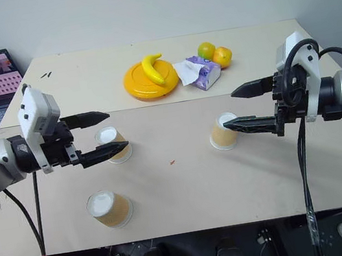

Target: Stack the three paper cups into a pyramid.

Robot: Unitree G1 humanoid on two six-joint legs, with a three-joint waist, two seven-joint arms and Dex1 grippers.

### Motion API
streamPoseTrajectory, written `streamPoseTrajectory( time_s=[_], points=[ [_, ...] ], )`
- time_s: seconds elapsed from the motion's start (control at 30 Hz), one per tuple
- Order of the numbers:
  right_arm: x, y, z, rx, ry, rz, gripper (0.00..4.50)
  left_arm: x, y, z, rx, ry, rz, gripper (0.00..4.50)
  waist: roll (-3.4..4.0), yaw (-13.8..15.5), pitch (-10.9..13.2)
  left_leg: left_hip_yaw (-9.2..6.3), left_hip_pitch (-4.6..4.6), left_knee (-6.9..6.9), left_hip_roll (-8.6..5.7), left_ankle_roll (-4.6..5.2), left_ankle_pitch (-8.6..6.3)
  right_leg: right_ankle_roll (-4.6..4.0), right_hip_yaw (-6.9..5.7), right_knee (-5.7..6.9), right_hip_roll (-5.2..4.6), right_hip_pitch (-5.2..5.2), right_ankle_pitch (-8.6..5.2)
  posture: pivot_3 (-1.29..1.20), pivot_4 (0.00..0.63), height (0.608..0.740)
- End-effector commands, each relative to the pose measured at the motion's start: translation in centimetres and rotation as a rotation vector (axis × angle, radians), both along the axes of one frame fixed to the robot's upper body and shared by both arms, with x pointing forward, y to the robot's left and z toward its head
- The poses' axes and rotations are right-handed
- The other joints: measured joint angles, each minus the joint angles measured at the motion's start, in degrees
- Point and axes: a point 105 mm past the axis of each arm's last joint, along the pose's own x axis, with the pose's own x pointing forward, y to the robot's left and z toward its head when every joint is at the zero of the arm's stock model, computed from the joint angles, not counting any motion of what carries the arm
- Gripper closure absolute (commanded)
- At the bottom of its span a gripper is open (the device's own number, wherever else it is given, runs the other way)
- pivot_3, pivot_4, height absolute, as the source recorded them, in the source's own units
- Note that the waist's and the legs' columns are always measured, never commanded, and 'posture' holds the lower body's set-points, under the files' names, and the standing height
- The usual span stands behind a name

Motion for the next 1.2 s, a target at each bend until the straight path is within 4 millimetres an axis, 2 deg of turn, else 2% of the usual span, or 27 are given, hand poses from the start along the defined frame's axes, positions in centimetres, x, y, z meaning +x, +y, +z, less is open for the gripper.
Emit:
streamPoseTrajectory(
  time_s=[0.03, 0.2, 0.53, 0.67, 0.8, 0.83, 0.9, 1.0, 1.13, 1.2],
  points=[
    [-0.2, 0.4, 1.4, 0.002, -0.076, 0.012, 0.06, -0.2, -0.3, 1.6, -0.045, -0.077, -0.017, 0.00, 0.00, -0.01, 0.00, 0.00, 0.00, 0.00, 0.00, 0.00, 0.00, 0.00, 0.00, 0.00, 0.00, 0.00, 0.00, 0.00, 0.150, 0.732],
    [0.7, 0.7, 1.5, 0.007, -0.075, 0.028, 0.06, -1.2, 0.2, 3.6, -0.177, -0.107, -0.017, 0.00, 0.00, -0.18, 0.00, -0.01, 0.00, 0.04, 0.00, 0.00, 0.00, 0.00, -0.01, 0.02, 0.00, 0.01, 0.00, 0.00, 0.150, 0.732],
    [3.3, 2.0, 1.4, 0.026, -0.081, 0.108, 0.06, -3.7, 3.0, 3.6, -0.287, -0.187, 0.093, 0.00, 0.00, -0.16, 0.00, -0.01, 0.02, 0.08, 0.01, 0.01, -0.01, -0.01, 0.01, 0.05, 0.00, 0.01, 0.01, 0.00, 0.150, 0.732],
    [4.1, 2.4, 1.6, 0.035, -0.087, 0.125, 0.06, -4.7, 3.4, 1.9, -0.344, -0.236, 0.174, 0.00, 0.00, 0.02, -0.01, -0.01, 0.02, 0.10, 0.00, 0.01, -0.01, -0.01, -0.01, 0.00, -0.01, 0.07, 0.02, 0.00, 0.150, 0.732],
    [4.2, 2.2, 1.4, 0.039, -0.081, 0.133, 0.06, -5.8, 3.4, -2.8, -0.319, -0.168, 0.257, 0.00, -0.03, 0.03, -0.02, 0.01, 0.03, 0.11, -0.01, 0.02, -0.02, -0.01, 0.00, 0.02, -0.02, 0.08, 0.06, 0.00, 0.150, 0.732],
    [4.3, 2.2, 1.4, 0.038, -0.080, 0.133, 0.06, -6.2, 3.2, -3.4, -0.319, -0.159, 0.258, 0.00, -0.04, -0.26, -0.03, 0.02, 0.03, 0.10, -0.01, 0.02, -0.02, -0.01, 0.01, -0.02, -0.02, 0.08, 0.06, 0.00, 0.150, 0.732],
    [3.5, 1.8, 0.6, 0.005, -0.045, 0.158, 0.06, -7.1, 2.9, -4.8, -0.312, -0.142, 0.266, 0.00, -0.04, 0.02, -0.02, 0.04, 0.03, 0.11, 0.00, 0.01, -0.04, -0.03, 0.03, 0.03, -0.01, 0.04, 0.06, 0.00, 0.150, 0.732],
    [2.5, 1.3, -0.1, -0.032, -0.016, 0.189, 0.06, -7.7, 2.8, -5.4, -0.322, -0.137, 0.270, 0.00, -0.03, 0.77, -0.03, 0.00, 0.08, 0.18, 0.06, 0.00, -0.04, -0.07, 0.01, 0.04, 0.06, 0.10, 0.07, 0.00, 0.150, 0.732],
    [0.2, 1.1, -0.1, -0.070, 0.032, 0.295, 0.06, -8.0, 3.6, -7.5, -0.285, -0.126, 0.322, 0.00, -0.02, 1.22, -0.04, 0.06, 0.05, 0.33, 0.06, -0.01, -0.05, -0.06, 0.05, -0.01, 0.05, 0.11, 0.07, 0.00, 0.150, 0.732],
    [-0.6, 1.5, 0.2, -0.082, 0.033, 0.353, 0.06, -7.8, 4.1, -7.9, -0.281, -0.144, 0.354, 0.00, -0.02, 1.20, -0.04, 0.10, 0.05, 0.36, 0.06, -0.01, -0.05, -0.06, 0.08, -0.03, 0.04, 0.12, 0.06, 0.00, 0.150, 0.732]
  ],
)
